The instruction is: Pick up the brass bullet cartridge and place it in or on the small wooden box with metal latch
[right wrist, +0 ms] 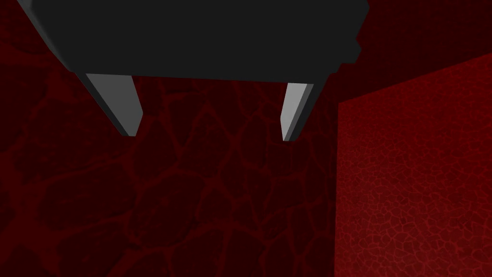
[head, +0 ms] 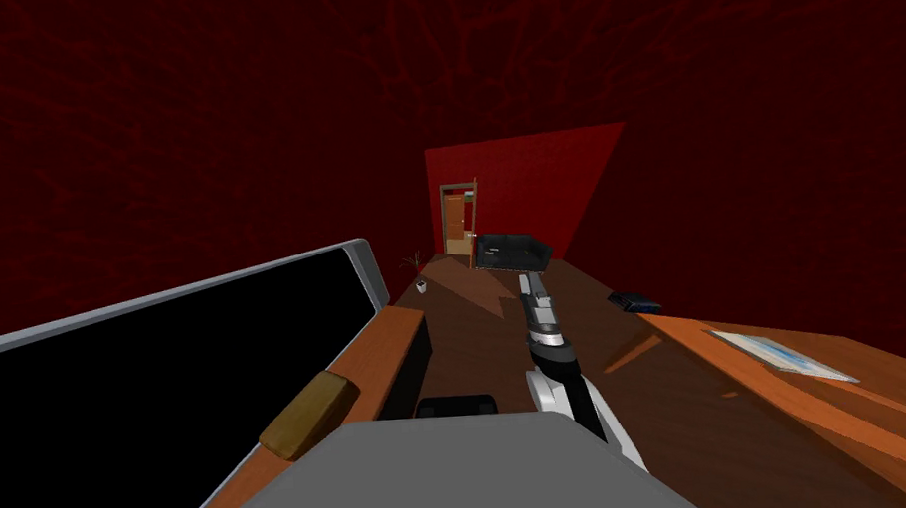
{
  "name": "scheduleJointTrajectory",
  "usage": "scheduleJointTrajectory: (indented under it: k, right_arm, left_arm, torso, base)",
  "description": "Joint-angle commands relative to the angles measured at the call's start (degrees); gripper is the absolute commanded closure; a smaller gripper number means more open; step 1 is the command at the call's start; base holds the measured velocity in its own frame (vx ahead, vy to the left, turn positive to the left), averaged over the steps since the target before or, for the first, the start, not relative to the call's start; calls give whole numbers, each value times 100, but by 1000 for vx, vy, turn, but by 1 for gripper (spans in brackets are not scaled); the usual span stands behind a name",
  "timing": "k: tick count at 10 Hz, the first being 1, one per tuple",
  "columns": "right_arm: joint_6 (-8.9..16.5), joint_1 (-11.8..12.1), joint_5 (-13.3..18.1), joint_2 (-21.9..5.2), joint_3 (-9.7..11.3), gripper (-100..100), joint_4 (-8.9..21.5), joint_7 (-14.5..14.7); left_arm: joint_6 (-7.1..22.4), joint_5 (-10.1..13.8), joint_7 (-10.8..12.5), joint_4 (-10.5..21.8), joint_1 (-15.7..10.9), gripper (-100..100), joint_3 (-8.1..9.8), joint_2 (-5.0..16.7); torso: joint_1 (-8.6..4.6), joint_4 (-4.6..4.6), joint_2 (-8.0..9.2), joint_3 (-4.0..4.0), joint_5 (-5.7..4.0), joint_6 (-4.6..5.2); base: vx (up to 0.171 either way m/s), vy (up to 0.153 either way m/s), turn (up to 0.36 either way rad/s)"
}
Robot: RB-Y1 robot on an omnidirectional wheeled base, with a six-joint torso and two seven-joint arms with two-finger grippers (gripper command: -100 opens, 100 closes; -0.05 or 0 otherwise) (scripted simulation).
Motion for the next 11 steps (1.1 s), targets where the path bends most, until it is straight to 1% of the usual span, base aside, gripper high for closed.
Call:
scheduleJointTrajectory:
  k: [1,3,5,6,7,8,9,11]
  right_arm:
    - [0,0,0,0,0,0,0,0]
    - [0,-1,0,0,0,0,0,0]
    - [0,0,0,0,0,0,0,0]
    - [0,0,0,0,0,0,0,0]
    - [0,0,0,0,0,0,0,0]
    - [0,0,0,1,0,0,0,0]
    - [0,0,0,1,0,0,0,0]
    - [0,-1,0,1,0,0,0,0]
  left_arm:
    - [-89,78,125,141,24,-100,-152,188]
    - [-19,186,202,424,13,-100,-394,260]
    - [36,266,259,629,-6,-100,-579,299]
    - [56,294,280,698,-16,-100,-645,309]
    - [41,280,283,661,-41,-100,-622,316]
    - [41,284,293,678,-48,0,-634,317]
    - [80,215,255,808,-134,-100,-611,129]
    - [132,124,205,985,-248,-100,-583,-122]
  torso:
    - [0,0,0,0,0,0]
    - [-13,3,18,10,-3,-1]
    - [-13,3,15,9,-2,-2]
    - [-9,3,15,8,-2,-1]
    - [-8,3,15,8,-1,-3]
    - [-23,5,27,15,-3,-5]
    - [-34,8,38,21,-6,-5]
    - [-21,11,49,28,-3,-5]
  base:
    - [90,62,-68]
    - [73,56,-192]
    - [82,66,-191]
    - [79,79,-117]
    - [35,36,-21]
    - [7,8,1]
    - [-2,29,-15]
    - [-14,55,-22]
